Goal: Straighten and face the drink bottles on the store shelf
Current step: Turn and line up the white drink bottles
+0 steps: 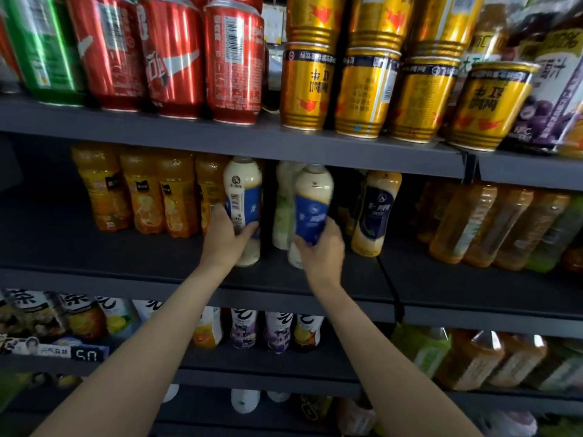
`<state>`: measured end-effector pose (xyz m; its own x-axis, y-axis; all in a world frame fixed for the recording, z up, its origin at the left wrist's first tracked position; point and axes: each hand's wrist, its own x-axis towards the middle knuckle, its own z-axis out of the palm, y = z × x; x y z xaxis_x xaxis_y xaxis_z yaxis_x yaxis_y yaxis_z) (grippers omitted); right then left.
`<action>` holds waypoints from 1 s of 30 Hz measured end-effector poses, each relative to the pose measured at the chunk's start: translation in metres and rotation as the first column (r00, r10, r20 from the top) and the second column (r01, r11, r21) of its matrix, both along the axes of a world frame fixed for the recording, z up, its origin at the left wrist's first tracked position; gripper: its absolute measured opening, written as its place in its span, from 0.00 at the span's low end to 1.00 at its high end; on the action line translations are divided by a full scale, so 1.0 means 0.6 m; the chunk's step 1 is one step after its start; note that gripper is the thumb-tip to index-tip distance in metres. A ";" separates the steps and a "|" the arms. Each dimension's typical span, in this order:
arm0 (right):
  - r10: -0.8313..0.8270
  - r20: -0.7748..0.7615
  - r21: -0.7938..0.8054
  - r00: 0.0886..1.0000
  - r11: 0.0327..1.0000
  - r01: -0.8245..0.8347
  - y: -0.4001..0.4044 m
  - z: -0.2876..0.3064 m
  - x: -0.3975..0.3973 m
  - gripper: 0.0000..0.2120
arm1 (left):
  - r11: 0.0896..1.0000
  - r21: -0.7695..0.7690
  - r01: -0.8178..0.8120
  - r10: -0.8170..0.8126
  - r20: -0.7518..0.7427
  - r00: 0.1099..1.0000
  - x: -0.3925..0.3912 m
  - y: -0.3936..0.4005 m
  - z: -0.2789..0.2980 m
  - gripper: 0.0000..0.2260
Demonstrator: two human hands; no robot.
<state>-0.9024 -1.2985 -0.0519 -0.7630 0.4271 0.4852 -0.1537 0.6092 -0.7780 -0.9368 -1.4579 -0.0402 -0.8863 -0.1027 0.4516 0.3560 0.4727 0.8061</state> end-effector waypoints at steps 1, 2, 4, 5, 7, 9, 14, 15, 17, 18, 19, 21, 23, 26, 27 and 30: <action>-0.038 0.013 -0.031 0.999 0.999 0.038 0.016 0.003 -0.005 0.23 | 1.000 0.001 -0.010 0.010 0.002 1.000 0.002 0.001 0.000 0.22; -0.062 0.037 -0.056 0.997 0.996 0.064 0.031 0.009 -0.011 0.22 | 1.000 0.004 -0.017 0.017 0.003 1.000 0.004 0.003 0.001 0.21; -0.075 0.101 -0.069 0.992 0.994 0.082 0.057 0.024 -0.033 0.22 | 1.000 0.011 -0.014 0.014 -0.002 1.000 0.006 0.004 0.000 0.21; -0.073 0.132 -0.069 0.989 0.994 0.083 0.066 0.032 -0.045 0.22 | 1.000 0.012 -0.010 0.010 -0.002 1.000 0.007 0.005 0.000 0.21; -0.056 0.171 -0.081 0.984 0.994 0.071 0.074 0.041 -0.071 0.23 | 1.000 0.015 -0.007 0.006 0.016 1.000 0.008 0.003 0.003 0.21; -0.039 0.189 -0.085 0.981 0.995 0.056 0.076 0.038 -0.093 0.25 | 1.000 0.004 0.009 -0.009 0.037 0.999 0.011 0.001 0.005 0.22; -0.002 0.247 -0.107 0.969 0.994 0.029 0.077 0.038 -0.135 0.27 | 0.995 -0.042 0.087 -0.079 0.161 0.984 0.025 -0.011 -0.008 0.28; 0.005 0.276 -0.105 0.961 0.994 0.025 0.078 0.042 -0.139 0.27 | 0.995 -0.050 0.081 -0.072 0.166 0.984 0.026 -0.012 -0.009 0.28; 0.005 0.329 -0.096 0.944 0.995 0.028 0.078 0.045 -0.137 0.29 | 0.994 -0.052 0.093 -0.084 0.165 0.983 0.029 -0.012 -0.007 0.26; 0.007 0.330 -0.090 0.944 0.996 0.024 0.078 0.042 -0.130 0.29 | 0.992 -0.054 0.115 -0.105 0.165 0.981 0.032 -0.007 -0.005 0.26; 0.008 0.308 -0.078 0.951 0.997 0.016 0.078 0.035 -0.120 0.28 | 0.988 -0.059 0.145 -0.134 0.166 0.977 0.036 0.000 -0.003 0.26; 0.014 0.209 -0.031 0.978 0.999 -0.008 0.080 0.019 -0.089 0.26 | 0.974 -0.089 0.209 -0.194 0.158 0.968 0.045 0.022 -0.002 0.27; 0.043 0.072 0.008 0.996 0.999 -0.044 0.090 0.002 -0.052 0.23 | 0.957 -0.138 0.253 -0.234 0.145 0.961 0.048 0.053 -0.005 0.27; 0.014 -0.094 0.076 0.995 0.997 -0.006 0.122 -0.005 0.002 0.18 | 0.941 -0.149 0.302 -0.275 0.181 0.944 0.044 0.104 -0.005 0.28; -0.014 -0.137 0.100 0.991 0.995 0.028 0.135 -0.004 0.015 0.18 | 0.939 -0.145 0.312 -0.282 0.196 0.939 0.041 0.120 -0.003 0.28; -0.112 -0.135 0.126 0.984 0.984 0.130 0.177 0.001 0.034 0.20 | 0.931 -0.213 0.296 -0.255 0.201 0.946 0.029 0.157 0.002 0.27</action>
